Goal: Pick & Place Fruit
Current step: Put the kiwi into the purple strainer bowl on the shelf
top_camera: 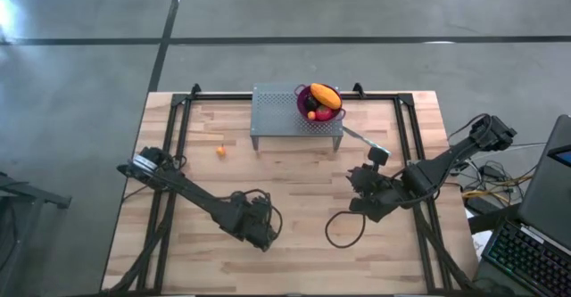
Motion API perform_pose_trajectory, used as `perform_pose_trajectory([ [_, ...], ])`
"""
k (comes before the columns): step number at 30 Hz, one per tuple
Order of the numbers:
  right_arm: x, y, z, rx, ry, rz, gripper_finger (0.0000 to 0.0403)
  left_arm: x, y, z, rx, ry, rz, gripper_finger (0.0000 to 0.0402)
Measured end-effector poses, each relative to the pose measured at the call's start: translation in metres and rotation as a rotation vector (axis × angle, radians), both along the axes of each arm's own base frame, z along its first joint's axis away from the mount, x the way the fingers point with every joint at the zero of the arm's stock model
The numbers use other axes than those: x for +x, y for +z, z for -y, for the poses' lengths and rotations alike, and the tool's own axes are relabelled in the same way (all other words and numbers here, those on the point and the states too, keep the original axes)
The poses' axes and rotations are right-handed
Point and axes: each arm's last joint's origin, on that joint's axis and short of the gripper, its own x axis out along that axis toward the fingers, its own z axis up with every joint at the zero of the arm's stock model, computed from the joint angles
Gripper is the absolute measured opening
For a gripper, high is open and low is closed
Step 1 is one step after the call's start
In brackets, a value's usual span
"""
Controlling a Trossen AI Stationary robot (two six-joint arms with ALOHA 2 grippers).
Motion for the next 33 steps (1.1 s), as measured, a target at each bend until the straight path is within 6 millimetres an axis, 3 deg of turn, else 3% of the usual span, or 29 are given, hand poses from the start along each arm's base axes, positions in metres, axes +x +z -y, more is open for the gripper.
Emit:
perform_pose_trajectory([
  [23, -0.0038, -0.0016, 0.0022, -0.012, -0.007, -0.042, 0.0121, -0.0015, 0.0036, 0.0002, 0.04, -0.049, 0.01, 0.025],
  [33, -0.004, -0.003, 0.0004, 0.078, -0.011, -0.06, 0.0144, -0.0061, 0.0041, 0.0087, 0.068, -0.077, 0.023, 0.025],
])
